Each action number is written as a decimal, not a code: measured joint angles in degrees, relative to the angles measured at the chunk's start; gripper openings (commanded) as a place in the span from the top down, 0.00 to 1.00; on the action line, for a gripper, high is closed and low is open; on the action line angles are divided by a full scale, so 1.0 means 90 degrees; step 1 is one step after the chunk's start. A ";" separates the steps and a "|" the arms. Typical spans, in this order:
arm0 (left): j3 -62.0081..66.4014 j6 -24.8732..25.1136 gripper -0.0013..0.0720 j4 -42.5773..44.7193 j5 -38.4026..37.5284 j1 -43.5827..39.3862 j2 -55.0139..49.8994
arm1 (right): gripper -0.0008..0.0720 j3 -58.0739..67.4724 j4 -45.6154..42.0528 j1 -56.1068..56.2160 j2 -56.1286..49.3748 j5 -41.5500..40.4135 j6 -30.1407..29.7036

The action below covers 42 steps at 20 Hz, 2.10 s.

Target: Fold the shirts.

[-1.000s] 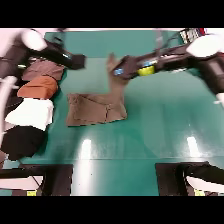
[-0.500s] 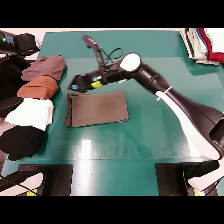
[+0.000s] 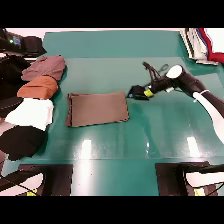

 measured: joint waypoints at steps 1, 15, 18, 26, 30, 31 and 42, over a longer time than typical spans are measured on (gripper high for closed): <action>-0.0002 0.0005 0.95 -0.0022 0.0039 -0.0053 -0.0041 | 0.18 -0.0206 0.0170 -0.0080 -0.0121 -0.0036 -0.0019; -0.0092 0.0017 0.95 -0.0665 0.0177 -0.0461 -0.0194 | 0.96 0.1455 0.1722 0.0981 -0.1753 -0.1001 -0.0474; -0.0114 0.0005 0.95 -0.0634 0.0323 -0.0884 -0.0194 | 0.96 0.1253 0.1120 0.0075 -0.1141 -0.1144 -0.0226; -0.0121 -0.0053 0.95 -0.0573 0.0792 -0.1673 -0.0197 | 0.96 -0.0260 -0.0437 -0.4452 0.1110 -0.1251 0.0039; -0.0121 -0.0117 0.95 -0.0578 0.0869 -0.1766 -0.0194 | 0.96 -0.0699 -0.0682 -0.6489 0.1681 -0.1234 0.0063; -0.0121 -0.0141 0.95 -0.0578 0.0877 -0.1773 -0.0194 | 0.96 -0.0765 -0.0729 -0.6873 0.1753 -0.1188 0.0066; -0.0121 -0.0223 0.95 -0.0583 0.0869 -0.1802 -0.0197 | 0.45 -0.0918 -0.2227 -0.6960 0.1953 -0.0357 0.0804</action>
